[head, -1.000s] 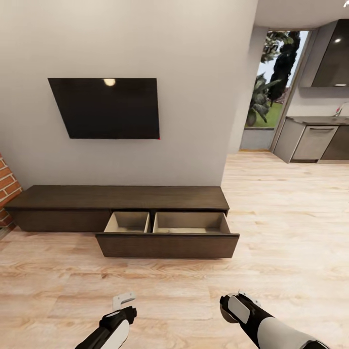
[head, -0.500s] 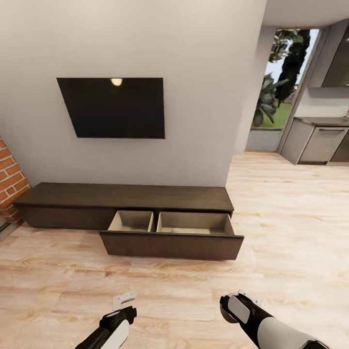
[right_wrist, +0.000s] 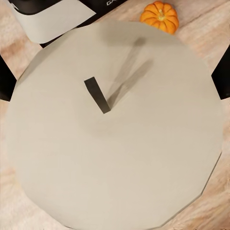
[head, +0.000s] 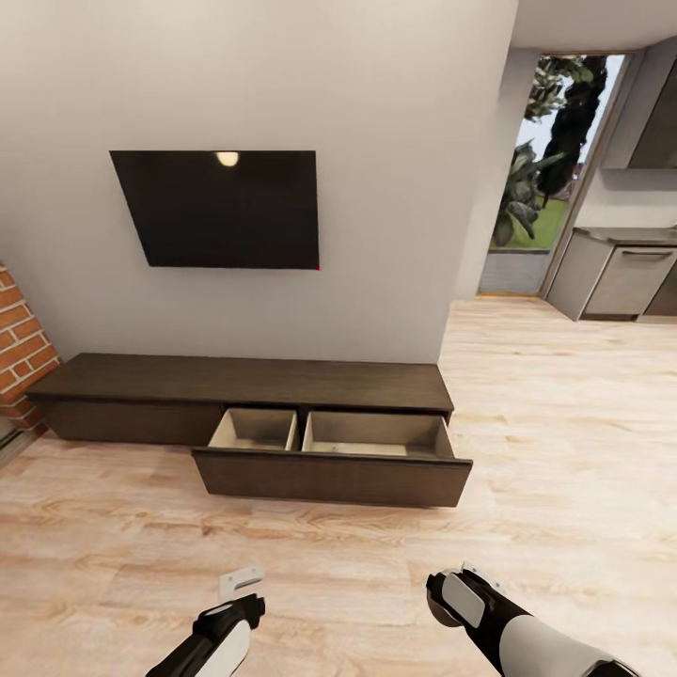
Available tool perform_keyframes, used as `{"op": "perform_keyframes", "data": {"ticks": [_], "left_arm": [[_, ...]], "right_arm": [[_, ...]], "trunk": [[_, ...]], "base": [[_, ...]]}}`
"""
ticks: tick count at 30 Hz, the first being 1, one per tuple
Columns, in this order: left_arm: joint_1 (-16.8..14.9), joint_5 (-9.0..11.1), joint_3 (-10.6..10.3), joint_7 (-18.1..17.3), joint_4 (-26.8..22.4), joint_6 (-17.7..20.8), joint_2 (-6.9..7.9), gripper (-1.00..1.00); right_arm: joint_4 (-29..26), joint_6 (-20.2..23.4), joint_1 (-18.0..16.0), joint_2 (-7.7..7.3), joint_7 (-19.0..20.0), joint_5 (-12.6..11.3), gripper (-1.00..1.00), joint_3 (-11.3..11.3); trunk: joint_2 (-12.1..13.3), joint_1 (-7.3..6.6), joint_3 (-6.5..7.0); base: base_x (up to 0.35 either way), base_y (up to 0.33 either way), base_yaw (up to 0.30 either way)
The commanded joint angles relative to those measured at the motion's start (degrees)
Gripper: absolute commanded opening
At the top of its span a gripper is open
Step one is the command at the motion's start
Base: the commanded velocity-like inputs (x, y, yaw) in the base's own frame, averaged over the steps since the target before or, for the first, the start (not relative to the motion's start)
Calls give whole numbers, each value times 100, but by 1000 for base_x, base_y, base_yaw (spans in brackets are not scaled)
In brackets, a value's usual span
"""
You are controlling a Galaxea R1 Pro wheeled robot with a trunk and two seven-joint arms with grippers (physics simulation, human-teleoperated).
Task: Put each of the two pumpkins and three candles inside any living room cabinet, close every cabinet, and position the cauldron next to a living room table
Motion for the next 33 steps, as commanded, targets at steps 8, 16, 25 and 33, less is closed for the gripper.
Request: {"op": "perform_keyframes", "data": {"ticks": [8, 16, 25, 33], "left_arm": [[-6, 26, -35, 46, -10, 24, 7, 100], [-6, 26, -35, 46, -16, 20, 8, 100], [-6, 26, -35, 46, -13, 21, 8, 100], [-6, 26, -35, 46, -18, 18, 8, 100]], "right_arm": [[-10, 35, -4, -3, -38, -11, -100, 40], [-15, 32, -4, -3, -38, -11, -100, 40], [-14, 33, -4, -3, -38, -11, -100, 41], [-17, 28, -4, -3, -38, -11, -100, 45]], "trunk": [[-5, 2, -7], [-5, 2, -7], [-5, 2, -7], [-5, 2, -7]], "base": [[20, -35, 0], [0, -89, 0], [0, -78, 0], [0, -76, 0]]}}
